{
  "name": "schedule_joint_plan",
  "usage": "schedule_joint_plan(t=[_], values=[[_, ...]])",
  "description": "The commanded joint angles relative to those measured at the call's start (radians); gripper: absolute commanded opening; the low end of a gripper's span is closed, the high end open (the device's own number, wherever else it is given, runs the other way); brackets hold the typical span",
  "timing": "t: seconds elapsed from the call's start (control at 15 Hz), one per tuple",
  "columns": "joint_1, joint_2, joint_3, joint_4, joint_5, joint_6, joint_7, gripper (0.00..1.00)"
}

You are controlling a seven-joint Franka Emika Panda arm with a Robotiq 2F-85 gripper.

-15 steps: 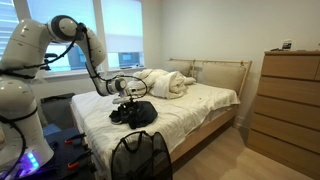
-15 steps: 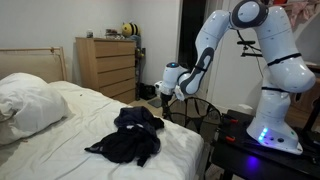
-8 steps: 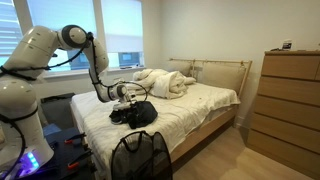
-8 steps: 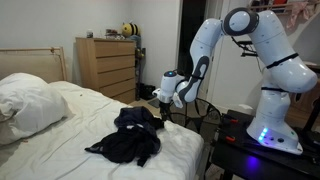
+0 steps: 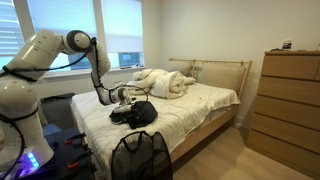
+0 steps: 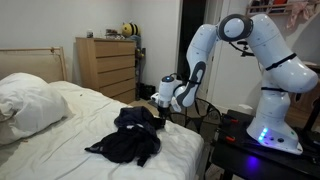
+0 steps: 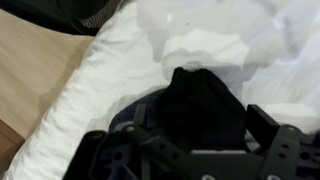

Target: Pick the socks on the bed and put them in the bag

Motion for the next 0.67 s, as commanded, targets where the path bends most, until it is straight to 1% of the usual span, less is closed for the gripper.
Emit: schedule_joint_plan(t=[0.0,0.07,0.13,0.2,0.53,0.6], values=[[0.036,0.036,-0.038,0.033,0.019,0.03,-0.004,1.0],[0.045,0.043,-0.048,0.038,0.019,0.037,-0.001,1.0],[0.048,0.049,-0.052,0.042,0.021,0.039,-0.005,0.75],[0.054,0.053,-0.058,0.045,0.022,0.044,-0.006,0.74],[0.087,0.066,-0.098,0.055,0.024,0.064,-0.001,0.33],[0.091,0.066,-0.103,0.056,0.026,0.067,0.0,0.27]])
